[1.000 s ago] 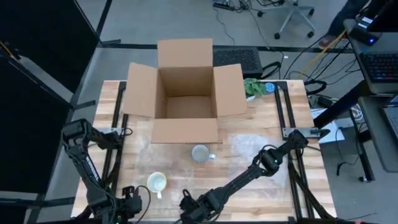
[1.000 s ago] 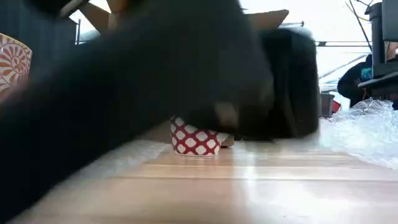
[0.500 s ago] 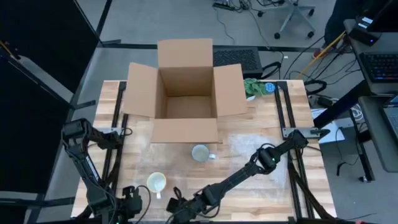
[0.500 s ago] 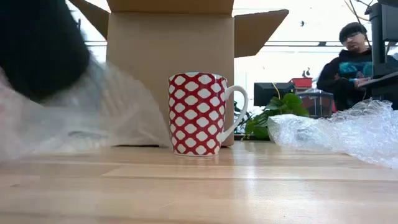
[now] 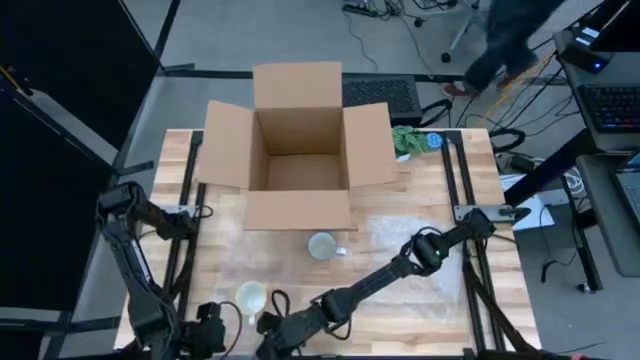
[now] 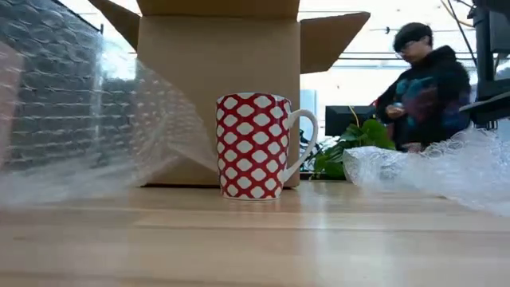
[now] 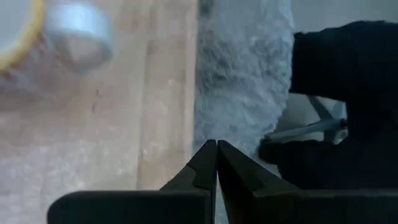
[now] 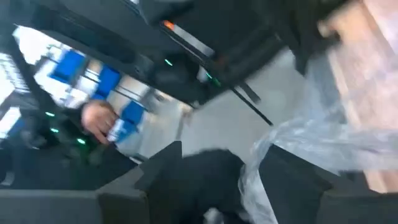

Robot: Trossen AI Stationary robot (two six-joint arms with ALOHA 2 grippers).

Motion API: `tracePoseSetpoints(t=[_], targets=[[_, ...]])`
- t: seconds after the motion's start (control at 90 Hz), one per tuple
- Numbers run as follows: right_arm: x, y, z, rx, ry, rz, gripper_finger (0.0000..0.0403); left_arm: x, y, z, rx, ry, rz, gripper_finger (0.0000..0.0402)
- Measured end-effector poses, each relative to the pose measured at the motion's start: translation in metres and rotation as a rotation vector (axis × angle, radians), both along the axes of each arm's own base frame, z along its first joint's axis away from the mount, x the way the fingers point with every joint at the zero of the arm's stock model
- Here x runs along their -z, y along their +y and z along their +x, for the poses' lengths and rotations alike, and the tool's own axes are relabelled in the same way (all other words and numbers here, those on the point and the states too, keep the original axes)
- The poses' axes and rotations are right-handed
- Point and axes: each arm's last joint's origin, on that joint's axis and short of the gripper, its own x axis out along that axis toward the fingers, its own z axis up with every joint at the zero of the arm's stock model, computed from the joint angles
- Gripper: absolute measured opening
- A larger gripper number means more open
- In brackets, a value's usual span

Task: Wrap mug
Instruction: Wrap the yellow mug with bubble wrap

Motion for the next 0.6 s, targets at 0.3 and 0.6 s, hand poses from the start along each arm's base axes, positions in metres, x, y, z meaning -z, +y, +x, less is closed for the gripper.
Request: tracePoseSetpoints(t=[0.3,0.6], targets=[[-0.001,-0.007,0.004,0.018,0.023,0.039,0.0192,-0.012,0.007,-0.002,-0.017,-0.036,-0.013,0.0],[0.004,-0.007,0.002,0.015,0.062,-0.006,0.0192,-0.011,-0.009,-0.016,0.035,-0.073,-0.139,0.0]])
